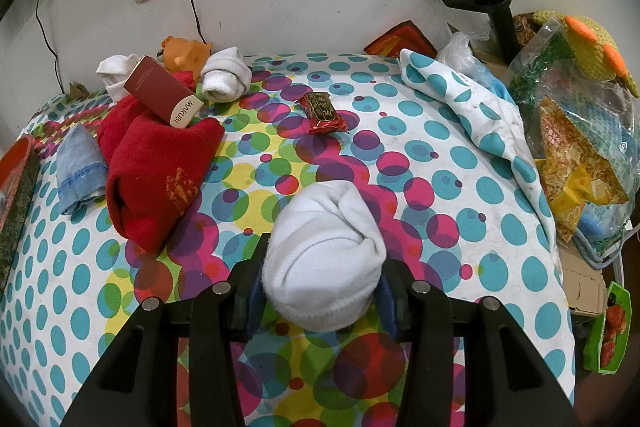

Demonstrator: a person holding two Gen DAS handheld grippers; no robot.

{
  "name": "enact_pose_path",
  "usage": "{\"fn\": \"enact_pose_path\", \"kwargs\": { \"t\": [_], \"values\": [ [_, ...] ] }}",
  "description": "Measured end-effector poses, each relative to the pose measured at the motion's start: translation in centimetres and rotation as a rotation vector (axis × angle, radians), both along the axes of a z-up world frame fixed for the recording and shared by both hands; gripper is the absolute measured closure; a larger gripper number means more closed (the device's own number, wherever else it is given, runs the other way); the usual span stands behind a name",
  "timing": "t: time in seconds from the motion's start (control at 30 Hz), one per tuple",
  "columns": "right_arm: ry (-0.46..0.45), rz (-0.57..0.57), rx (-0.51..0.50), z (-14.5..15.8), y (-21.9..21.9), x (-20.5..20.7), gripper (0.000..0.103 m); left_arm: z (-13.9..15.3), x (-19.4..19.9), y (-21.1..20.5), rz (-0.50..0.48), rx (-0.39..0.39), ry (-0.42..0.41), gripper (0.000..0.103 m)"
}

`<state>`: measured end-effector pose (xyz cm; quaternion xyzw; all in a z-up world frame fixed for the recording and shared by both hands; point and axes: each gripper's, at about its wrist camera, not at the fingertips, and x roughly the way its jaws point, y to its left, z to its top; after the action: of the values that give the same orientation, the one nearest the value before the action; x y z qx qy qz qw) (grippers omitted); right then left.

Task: Organize objects
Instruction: 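Carry the tall yellow box into the red tray and release it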

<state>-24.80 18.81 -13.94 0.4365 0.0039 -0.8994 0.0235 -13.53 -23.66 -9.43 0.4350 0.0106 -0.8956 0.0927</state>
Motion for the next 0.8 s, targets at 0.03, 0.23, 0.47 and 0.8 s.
{"fn": "enact_pose_path", "kwargs": {
  "t": [0.03, 0.23, 0.47, 0.8],
  "values": [
    [0.0, 0.0, 0.001, 0.0, -0.2, 0.0, 0.059, 0.0, 0.0, -0.4, 0.011, -0.002, 0.0, 0.072],
    [0.0, -0.001, 0.001, 0.0, -0.2, 0.0, 0.059, 0.2, -0.9, -2.8, 0.066, -0.003, -0.012, 0.072],
    [0.0, -0.001, 0.0, 0.0, -0.1, 0.0, 0.059, -0.7, -2.1, -6.3, 0.143, 0.034, -0.041, 0.072],
    [0.0, -0.001, 0.002, 0.0, -0.1, 0.0, 0.059, -1.4, -3.8, -10.6, 0.229, 0.037, -0.044, 0.072]
  ]
}}
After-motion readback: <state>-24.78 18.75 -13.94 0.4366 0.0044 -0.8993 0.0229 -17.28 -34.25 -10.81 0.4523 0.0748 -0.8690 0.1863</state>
